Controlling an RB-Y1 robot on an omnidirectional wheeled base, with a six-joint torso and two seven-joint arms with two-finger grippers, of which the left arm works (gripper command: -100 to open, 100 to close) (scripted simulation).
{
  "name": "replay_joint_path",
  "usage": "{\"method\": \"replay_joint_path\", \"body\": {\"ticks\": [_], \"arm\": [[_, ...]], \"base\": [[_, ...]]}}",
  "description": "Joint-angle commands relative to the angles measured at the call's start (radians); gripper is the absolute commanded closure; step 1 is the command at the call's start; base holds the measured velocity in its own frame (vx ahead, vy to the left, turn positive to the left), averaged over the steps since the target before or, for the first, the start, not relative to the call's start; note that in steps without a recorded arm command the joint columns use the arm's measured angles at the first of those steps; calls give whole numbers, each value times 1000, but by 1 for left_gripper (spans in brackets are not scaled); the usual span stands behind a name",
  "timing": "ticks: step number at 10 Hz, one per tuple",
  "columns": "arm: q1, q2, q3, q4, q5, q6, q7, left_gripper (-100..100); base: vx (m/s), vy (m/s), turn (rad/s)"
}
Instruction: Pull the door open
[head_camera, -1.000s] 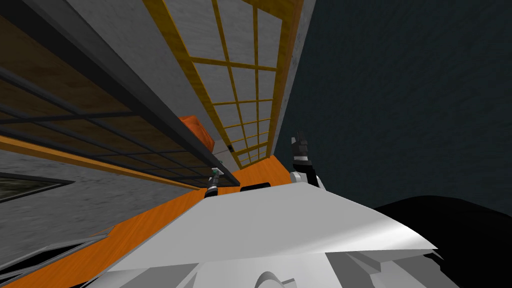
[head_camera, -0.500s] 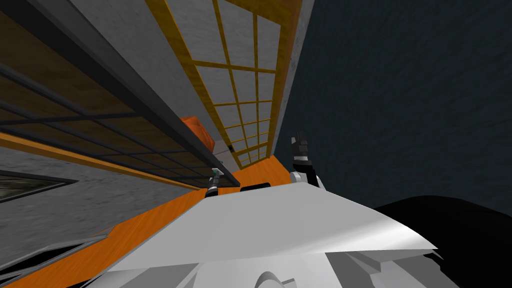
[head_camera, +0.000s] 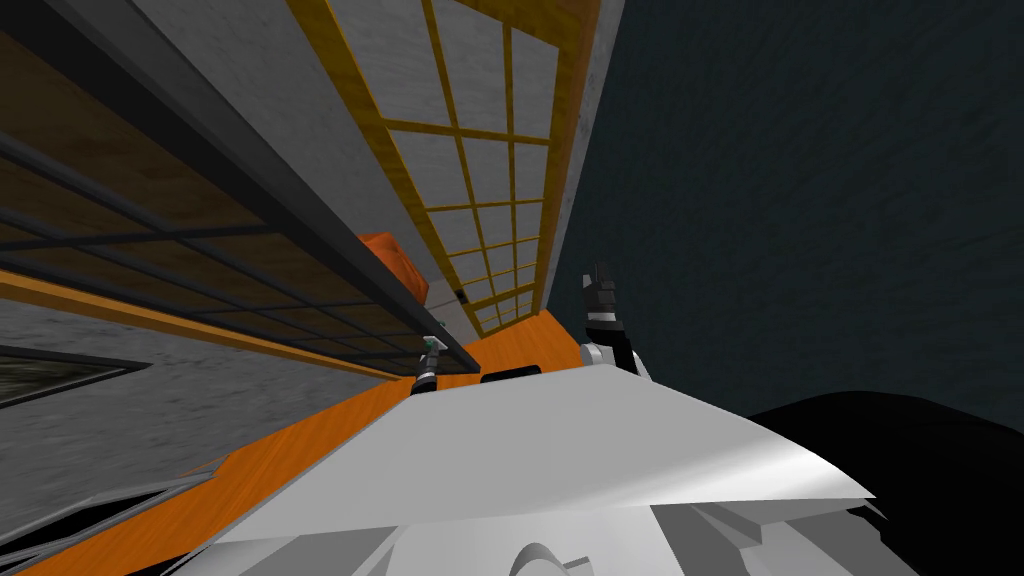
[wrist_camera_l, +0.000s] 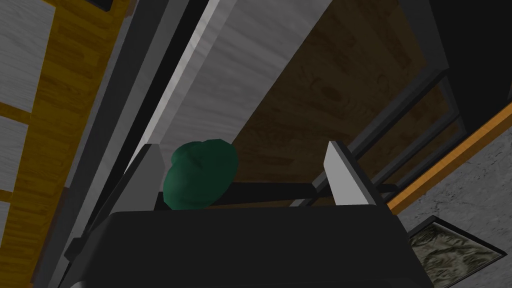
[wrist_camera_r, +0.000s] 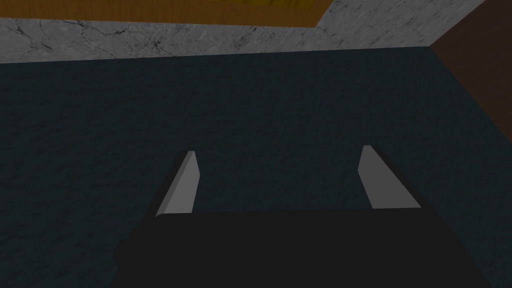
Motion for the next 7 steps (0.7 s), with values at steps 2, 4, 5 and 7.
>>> {"method": "replay_joint_path", "body": {"ticks": [2,4,5,7], "arm": [[28,26,20,-28,16,23,23,100],[28,26,20,-54,16,23,23,100],[28,26,20,-28,16,23,23,100],[30,28,16,-28,23,23,52,100]], "base": [[-18,-3,-5],[-6,-10,12],[13,5,-31],[-14,5,-15]]}}
